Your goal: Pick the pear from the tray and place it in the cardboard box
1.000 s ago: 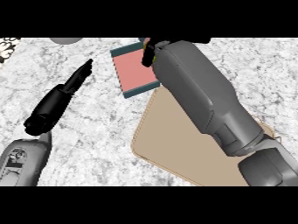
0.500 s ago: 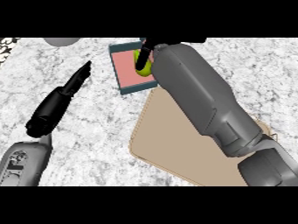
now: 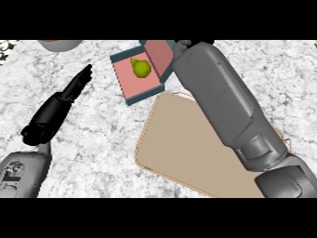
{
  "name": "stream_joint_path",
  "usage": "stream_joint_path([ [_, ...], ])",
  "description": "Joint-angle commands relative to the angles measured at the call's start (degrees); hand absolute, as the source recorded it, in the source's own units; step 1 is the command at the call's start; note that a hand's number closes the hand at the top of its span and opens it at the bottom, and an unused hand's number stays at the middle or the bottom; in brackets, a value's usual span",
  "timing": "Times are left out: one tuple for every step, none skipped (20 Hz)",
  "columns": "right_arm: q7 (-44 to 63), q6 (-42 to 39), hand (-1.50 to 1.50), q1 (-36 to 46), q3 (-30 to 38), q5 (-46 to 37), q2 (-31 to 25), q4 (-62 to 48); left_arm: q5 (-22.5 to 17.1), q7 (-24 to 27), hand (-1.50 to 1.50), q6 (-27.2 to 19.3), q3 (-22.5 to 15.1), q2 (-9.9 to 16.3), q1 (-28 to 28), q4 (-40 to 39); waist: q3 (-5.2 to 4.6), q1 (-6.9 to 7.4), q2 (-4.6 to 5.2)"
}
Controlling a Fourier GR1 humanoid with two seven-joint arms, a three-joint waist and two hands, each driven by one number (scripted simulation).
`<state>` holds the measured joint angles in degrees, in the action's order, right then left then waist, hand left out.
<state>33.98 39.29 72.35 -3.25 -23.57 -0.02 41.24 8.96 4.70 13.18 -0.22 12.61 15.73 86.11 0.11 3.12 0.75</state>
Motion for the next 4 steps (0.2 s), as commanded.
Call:
stream_joint_path([
  [-5.2, 8.2, -1.5, -4.2, 3.1, 5.6, 0.0, 3.1, -0.1, -2.5, 0.0, 0.5, -0.9, -0.1, -3.0, 4.4, -0.03, -0.57, -0.53],
  [-10.6, 11.9, -1.5, -7.2, 2.2, 7.0, 0.0, 1.6, -0.8, -2.2, 0.0, 1.2, 0.1, 0.7, -0.6, 3.6, -0.04, 0.15, 0.01],
  [-12.2, 11.9, -1.5, -9.1, 1.8, 8.6, 0.0, 3.7, -0.3, 0.6, 0.0, 0.4, 1.6, 1.2, 0.0, -0.6, -0.08, -1.14, -0.1],
  [-11.4, 11.9, -1.5, -7.3, 2.0, 8.5, 0.0, 3.8, -0.4, -1.2, 0.0, -0.3, 0.8, -0.4, -0.4, 0.7, -0.09, -1.63, -0.41],
])
